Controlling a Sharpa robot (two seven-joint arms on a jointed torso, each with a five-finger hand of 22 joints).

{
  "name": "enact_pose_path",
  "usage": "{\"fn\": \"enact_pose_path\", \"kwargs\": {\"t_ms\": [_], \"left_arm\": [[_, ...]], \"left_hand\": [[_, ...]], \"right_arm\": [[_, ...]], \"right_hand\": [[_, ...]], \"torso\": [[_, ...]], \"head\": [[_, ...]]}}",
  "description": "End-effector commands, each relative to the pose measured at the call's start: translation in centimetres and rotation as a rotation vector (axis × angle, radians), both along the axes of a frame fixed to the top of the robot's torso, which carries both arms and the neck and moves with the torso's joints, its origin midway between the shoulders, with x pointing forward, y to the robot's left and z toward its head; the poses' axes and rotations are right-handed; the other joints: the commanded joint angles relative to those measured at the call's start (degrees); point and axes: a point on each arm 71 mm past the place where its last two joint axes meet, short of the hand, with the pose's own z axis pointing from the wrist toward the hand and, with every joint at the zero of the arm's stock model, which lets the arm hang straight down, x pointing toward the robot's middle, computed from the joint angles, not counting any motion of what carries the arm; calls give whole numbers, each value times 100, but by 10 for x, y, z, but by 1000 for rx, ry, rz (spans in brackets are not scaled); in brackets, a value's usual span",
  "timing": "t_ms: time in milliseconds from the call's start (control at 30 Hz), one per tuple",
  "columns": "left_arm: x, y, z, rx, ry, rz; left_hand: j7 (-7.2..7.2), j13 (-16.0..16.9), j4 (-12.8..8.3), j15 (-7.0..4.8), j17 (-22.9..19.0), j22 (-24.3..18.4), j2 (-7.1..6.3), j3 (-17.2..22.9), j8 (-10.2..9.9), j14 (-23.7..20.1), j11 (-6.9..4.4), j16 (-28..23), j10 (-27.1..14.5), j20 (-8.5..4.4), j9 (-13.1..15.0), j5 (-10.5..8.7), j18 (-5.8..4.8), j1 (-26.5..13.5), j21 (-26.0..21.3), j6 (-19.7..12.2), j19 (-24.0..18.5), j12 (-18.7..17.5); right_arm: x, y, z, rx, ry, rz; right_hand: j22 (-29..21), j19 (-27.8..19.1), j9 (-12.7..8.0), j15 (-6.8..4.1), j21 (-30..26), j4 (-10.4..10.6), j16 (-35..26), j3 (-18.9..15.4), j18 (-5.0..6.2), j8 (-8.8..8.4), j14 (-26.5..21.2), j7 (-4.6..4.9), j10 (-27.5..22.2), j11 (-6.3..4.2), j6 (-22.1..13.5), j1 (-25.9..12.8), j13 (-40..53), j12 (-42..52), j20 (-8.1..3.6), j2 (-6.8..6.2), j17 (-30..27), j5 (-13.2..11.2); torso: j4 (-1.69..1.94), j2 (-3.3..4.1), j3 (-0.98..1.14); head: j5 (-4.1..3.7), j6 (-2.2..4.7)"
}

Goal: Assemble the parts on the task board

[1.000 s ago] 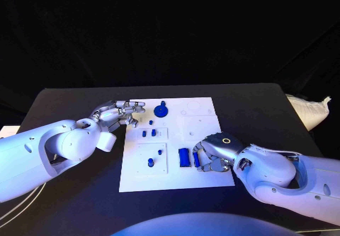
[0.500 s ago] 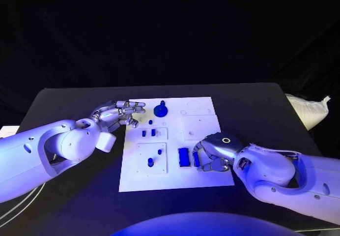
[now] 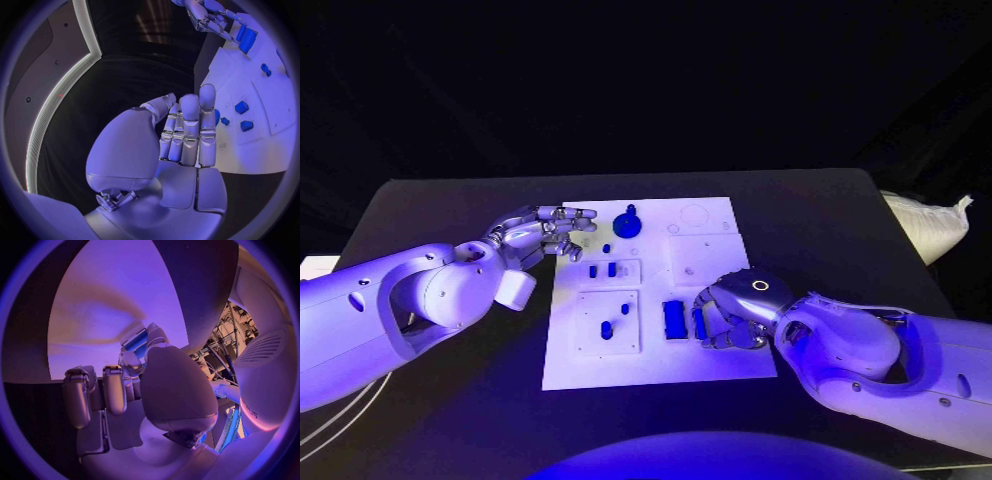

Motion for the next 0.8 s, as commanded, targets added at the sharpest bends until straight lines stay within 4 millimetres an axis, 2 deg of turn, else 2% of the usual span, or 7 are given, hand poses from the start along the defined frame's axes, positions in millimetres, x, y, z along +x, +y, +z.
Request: {"fn": "enact_pose_path", "kwargs": {"t_ms": [33, 533, 800], "left_arm": [[-1, -3, 1, -7, -3, -28], [-2, -4, 0, 0, -2, -45], [-2, -4, 0, 2, -1, -47]], "left_hand": [[8, -10, 8, -11, -6, -10, 33, -37, -4, -46, -3, -19, -47, 3, -8, -4, 78, -20, -10, -46, -32, 23], [8, -10, 8, -11, -6, -10, 33, -37, -4, -46, -3, -19, -47, 3, -8, -4, 78, -20, -10, -46, -32, 23], [7, -11, 9, -10, -15, -14, 40, -39, -1, -52, -4, -19, -54, 6, -6, -3, 79, -21, -18, -48, -35, 33]], "right_arm": [[1, -1, -1, -22, -9, -13], [1, -1, 0, -20, -16, -24], [2, -2, 1, -8, -33, -46]], "right_hand": [[1401, 520, -13, 43, -44, 21, -17, -42, 2, -45, 420, 8, -82, 17, -69, -79, -75, -103, 38, -12, 730, -15], [1383, 505, -84, 87, -66, 37, -23, -317, 8, -67, 417, 66, -194, 70, -272, -250, -232, -252, 78, -129, 729, 5], [1387, 509, -104, 97, -61, 44, -21, -397, 7, -29, 418, 75, -170, 80, -292, -361, -216, -193, 90, -114, 733, -5]], "torso": [[0, 0, 1], [1, 0, -1], [4, 1, 0]], "head": [[-7, -1], [-8, 6], [-14, 9]]}}
